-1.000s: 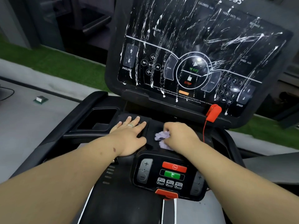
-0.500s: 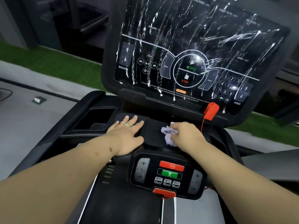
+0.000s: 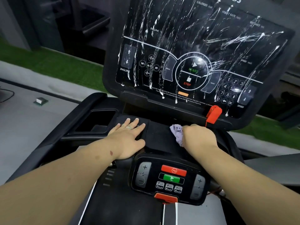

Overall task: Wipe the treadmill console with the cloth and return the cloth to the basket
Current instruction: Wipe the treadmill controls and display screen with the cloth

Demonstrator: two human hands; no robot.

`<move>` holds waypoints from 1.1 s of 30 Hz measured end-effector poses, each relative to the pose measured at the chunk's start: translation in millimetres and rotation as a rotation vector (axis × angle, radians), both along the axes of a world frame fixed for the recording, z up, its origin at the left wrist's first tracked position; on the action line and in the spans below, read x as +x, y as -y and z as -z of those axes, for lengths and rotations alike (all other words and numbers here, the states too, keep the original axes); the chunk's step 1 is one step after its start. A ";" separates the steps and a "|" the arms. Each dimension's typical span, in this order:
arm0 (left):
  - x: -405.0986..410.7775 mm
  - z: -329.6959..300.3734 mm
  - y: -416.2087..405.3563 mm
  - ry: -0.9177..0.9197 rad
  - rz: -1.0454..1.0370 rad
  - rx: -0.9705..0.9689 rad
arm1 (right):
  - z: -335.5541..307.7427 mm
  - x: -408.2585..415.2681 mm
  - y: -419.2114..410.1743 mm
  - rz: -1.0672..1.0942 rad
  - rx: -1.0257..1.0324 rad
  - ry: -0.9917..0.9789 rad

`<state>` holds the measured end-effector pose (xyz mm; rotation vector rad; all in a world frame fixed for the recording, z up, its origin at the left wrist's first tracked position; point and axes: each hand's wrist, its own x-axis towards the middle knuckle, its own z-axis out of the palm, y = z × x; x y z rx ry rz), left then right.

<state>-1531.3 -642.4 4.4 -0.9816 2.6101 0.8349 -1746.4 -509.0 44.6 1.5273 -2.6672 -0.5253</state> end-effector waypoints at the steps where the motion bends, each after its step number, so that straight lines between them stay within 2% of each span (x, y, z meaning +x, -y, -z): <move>1: -0.2 0.1 0.0 -0.001 0.000 0.004 | 0.3 -1.0 -0.2 0.019 0.020 -0.019; 5: 0.0 0.9 0.5 -0.005 -0.001 0.007 | -2.2 1.3 1.3 0.078 0.117 -0.016; 8: 0.0 0.4 -0.3 -0.012 -0.002 0.016 | -12.4 17.6 12.8 0.119 0.161 0.111; 11: -0.4 0.8 0.2 -0.014 -0.005 0.013 | -17.0 38.6 33.2 0.086 0.220 0.264; 16: -1.1 3.2 1.9 -0.001 0.003 0.001 | -5.4 57.5 52.3 -0.097 -0.037 0.537; 20: -0.7 3.5 2.2 -0.009 0.000 0.006 | -9.5 36.4 25.6 -0.161 0.122 0.675; 23: -0.2 2.8 1.5 -0.015 -0.003 0.019 | -19.7 19.7 11.2 -0.058 0.137 0.595; 27: 0.6 2.5 1.7 -0.012 0.003 0.020 | -6.6 36.3 44.9 0.057 -0.020 0.409; 30: 0.3 2.3 1.8 -0.005 0.006 0.008 | 3.8 51.6 62.0 0.044 0.033 0.587; 33: 0.0 2.0 1.8 -0.014 0.004 0.015 | -10.7 35.6 39.5 -0.067 0.132 0.726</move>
